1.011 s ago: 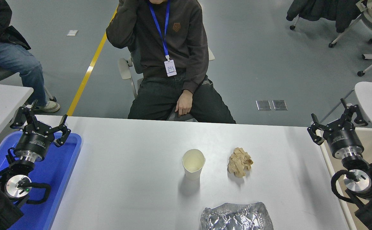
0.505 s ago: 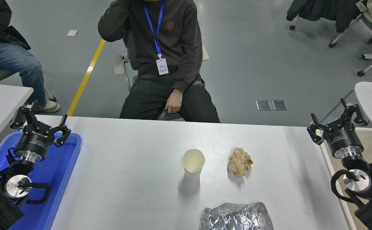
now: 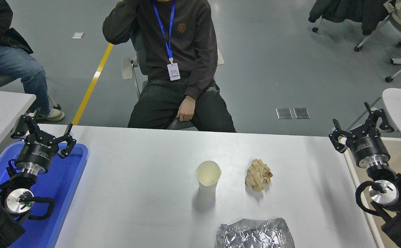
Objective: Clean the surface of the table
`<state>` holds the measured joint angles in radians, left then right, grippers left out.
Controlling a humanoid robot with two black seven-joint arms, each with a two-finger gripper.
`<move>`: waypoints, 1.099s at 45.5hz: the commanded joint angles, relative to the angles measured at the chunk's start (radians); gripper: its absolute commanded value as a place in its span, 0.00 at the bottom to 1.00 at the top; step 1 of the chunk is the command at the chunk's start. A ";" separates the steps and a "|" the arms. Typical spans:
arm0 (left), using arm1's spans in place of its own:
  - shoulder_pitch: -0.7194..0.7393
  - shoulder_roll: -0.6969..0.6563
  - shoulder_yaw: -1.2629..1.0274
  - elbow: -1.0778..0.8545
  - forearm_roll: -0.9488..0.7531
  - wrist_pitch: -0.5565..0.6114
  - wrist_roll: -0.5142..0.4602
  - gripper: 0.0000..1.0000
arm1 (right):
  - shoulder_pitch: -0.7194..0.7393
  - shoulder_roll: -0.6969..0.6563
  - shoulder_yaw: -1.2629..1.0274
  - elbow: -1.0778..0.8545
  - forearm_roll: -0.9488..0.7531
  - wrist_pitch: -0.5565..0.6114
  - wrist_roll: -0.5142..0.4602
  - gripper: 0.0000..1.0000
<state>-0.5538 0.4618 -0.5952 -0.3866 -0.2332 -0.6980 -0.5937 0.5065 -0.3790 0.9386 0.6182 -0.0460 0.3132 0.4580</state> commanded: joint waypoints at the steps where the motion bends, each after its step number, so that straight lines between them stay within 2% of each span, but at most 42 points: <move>1: 0.000 0.000 0.000 0.000 0.000 0.000 0.000 1.00 | -0.005 0.000 0.003 -0.011 -0.003 0.000 0.001 0.99; 30: -0.002 0.000 0.000 0.000 0.000 -0.001 0.000 1.00 | -0.006 -0.006 -0.012 0.015 0.012 0.000 -0.032 0.99; 43: -0.002 0.000 -0.002 -0.002 0.000 0.000 0.002 1.00 | -0.048 -0.052 -0.015 0.127 0.011 0.009 -0.035 0.99; 50: -0.002 -0.002 -0.002 0.000 0.000 0.000 0.002 1.00 | -0.069 -0.103 -0.017 0.222 -0.005 0.009 -0.079 0.99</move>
<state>-0.5553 0.4612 -0.5964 -0.3877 -0.2332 -0.6986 -0.5932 0.4658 -0.4249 0.9241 0.7293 -0.0397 0.3191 0.4191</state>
